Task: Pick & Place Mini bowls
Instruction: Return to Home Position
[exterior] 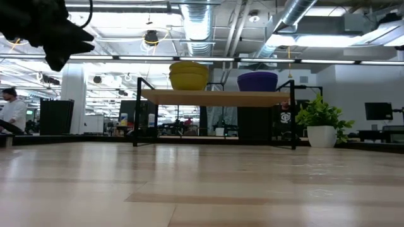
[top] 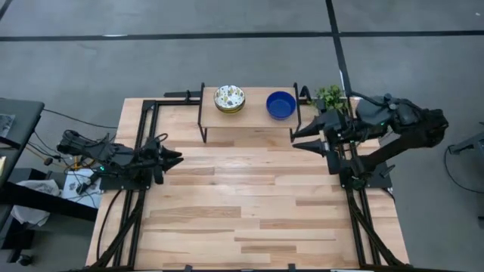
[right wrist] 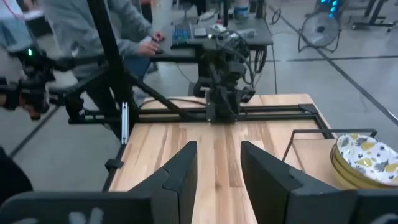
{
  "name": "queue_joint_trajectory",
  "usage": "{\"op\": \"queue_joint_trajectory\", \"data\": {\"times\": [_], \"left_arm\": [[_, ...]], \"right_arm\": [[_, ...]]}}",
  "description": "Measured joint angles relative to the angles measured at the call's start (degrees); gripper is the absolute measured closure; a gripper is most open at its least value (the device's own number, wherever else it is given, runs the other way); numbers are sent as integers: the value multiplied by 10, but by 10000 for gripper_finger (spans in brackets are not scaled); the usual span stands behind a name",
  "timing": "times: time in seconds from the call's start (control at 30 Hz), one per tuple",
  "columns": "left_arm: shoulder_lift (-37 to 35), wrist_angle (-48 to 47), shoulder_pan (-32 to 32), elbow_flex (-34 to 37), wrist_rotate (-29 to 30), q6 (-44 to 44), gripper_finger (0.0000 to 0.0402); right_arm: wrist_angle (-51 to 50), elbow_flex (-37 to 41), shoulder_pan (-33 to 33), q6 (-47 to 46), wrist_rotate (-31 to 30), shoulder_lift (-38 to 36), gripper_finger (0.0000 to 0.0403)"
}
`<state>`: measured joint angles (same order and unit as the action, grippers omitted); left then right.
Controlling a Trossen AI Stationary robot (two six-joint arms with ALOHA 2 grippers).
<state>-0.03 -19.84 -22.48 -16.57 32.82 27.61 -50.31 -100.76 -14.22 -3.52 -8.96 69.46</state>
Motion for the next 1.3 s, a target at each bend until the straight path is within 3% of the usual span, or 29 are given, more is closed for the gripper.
{"op": "queue_joint_trajectory", "data": {"times": [0.33,0.47,0.6,0.87,1.1,1.3], "left_arm": [[0,169,0,105,-61,22,289],[0,246,0,162,-92,54,289],[5,277,0,162,-93,56,289],[5,318,0,162,-93,34,289],[5,328,0,162,-93,39,289],[5,328,0,162,-93,38,289]], "right_arm": [[346,376,1,-70,1,-231,290],[426,493,-4,-107,2,-306,290],[407,582,0,-160,-5,-370,290],[418,751,5,-215,-87,-487,290],[460,856,5,-226,-156,-567,290],[482,922,4,-236,-164,-649,290]]}}
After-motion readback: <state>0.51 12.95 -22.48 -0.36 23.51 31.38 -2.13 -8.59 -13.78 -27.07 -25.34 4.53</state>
